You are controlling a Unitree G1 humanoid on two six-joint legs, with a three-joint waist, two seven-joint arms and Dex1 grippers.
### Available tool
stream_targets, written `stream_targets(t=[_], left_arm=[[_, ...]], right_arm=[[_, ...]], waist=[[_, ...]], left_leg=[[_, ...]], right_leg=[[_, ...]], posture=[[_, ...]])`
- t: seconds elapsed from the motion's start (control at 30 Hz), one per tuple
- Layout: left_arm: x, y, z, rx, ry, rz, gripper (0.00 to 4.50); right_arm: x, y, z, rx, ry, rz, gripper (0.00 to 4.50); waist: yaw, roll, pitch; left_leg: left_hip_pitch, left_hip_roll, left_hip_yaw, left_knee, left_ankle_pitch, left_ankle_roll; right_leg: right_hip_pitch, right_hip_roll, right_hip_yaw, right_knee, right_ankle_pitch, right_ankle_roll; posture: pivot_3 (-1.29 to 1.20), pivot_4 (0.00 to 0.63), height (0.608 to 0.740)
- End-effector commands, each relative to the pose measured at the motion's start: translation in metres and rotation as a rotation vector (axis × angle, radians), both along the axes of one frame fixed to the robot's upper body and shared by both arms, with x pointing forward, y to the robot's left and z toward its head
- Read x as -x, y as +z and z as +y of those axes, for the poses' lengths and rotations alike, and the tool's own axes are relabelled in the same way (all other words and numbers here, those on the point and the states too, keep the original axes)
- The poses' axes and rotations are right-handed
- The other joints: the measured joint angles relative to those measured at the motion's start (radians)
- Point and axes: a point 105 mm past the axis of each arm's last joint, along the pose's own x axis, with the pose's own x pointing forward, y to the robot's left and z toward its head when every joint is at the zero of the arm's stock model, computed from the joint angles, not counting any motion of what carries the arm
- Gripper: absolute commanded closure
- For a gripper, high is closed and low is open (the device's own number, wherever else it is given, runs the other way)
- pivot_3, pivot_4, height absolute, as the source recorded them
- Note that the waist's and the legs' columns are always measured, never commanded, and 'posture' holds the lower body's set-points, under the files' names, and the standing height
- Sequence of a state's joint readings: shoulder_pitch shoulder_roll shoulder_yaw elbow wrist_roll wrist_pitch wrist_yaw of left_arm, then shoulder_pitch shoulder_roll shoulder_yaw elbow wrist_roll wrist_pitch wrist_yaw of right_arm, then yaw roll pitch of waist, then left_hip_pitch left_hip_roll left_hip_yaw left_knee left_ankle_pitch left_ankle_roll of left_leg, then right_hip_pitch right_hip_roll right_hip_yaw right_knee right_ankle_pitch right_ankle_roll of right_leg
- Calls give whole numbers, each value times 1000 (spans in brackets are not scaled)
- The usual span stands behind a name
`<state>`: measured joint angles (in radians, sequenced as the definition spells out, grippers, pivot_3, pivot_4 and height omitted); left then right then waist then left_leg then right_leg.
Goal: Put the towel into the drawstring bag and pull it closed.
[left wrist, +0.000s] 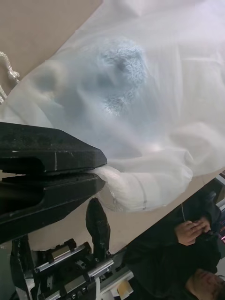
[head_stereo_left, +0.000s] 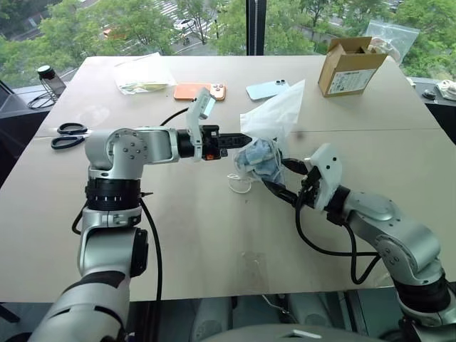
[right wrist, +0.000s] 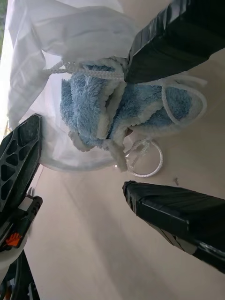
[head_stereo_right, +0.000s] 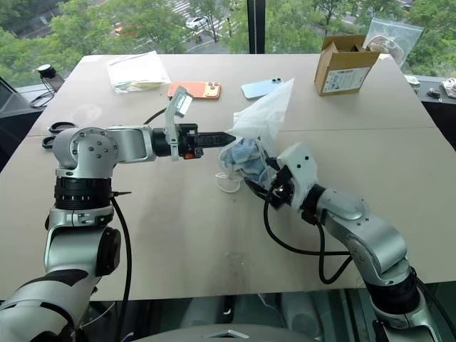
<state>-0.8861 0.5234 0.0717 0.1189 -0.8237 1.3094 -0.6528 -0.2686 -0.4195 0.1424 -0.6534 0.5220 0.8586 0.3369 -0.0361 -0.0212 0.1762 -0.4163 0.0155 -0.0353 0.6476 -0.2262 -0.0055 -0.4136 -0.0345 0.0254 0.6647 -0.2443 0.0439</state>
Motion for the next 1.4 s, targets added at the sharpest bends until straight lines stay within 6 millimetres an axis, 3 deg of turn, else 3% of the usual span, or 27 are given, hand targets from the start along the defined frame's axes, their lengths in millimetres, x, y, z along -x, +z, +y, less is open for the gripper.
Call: stream_targets(t=[0.03, 0.3, 0.5, 0.97, 1.37, 1.4], left_arm=[[2, 21, -7, 10, -24, -91, 4500], [-2, 24, -17, 2, -6, -121, 4500], [-1, 19, -24, -18, -14, -127, 4500], [-2, 19, -41, -7, -11, -147, 4500], [5, 16, -45, -6, -61, -141, 4500], [5, 16, -45, -8, -65, -143, 4500]], right_arm=[[-3, 4, -10, 20, -105, -5, 1143], [-4, -10, -2, 19, -115, 98, 1143], [-1, 0, 2, 35, -65, 56, 1143], [-46, 3, -13, 116, -308, -20, 1143], [-60, -6, 6, 136, -217, -81, 1143], [-61, -7, 6, 141, -203, -81, 1378]], waist=[[2, 0, 0], [1, 0, 0], [1, 0, 0], [2, 0, 0], [-2, 0, 0], [-2, 0, 0]], left_leg=[[0, 0, 0, 0, 0, 0], [0, 0, 0, 0, 0, 0], [0, 0, 0, 0, 0, 0], [0, 0, 0, 1, 0, 0], [0, 0, 0, 1, 0, 0], [0, -1, 0, 1, 0, 0]], right_leg=[[0, 0, 0, 0, 0, 0], [0, 0, 0, 0, 0, 0], [0, 0, 0, 0, 0, 0], [0, 0, 0, 0, 0, 0], [0, 0, 0, 1, 0, 0], [0, 0, 0, 1, 0, 0]], posture=[[0, 150, 740], [0, 150, 740], [0, 150, 740], [0, 150, 740], [0, 150, 740], [0, 150, 740]])
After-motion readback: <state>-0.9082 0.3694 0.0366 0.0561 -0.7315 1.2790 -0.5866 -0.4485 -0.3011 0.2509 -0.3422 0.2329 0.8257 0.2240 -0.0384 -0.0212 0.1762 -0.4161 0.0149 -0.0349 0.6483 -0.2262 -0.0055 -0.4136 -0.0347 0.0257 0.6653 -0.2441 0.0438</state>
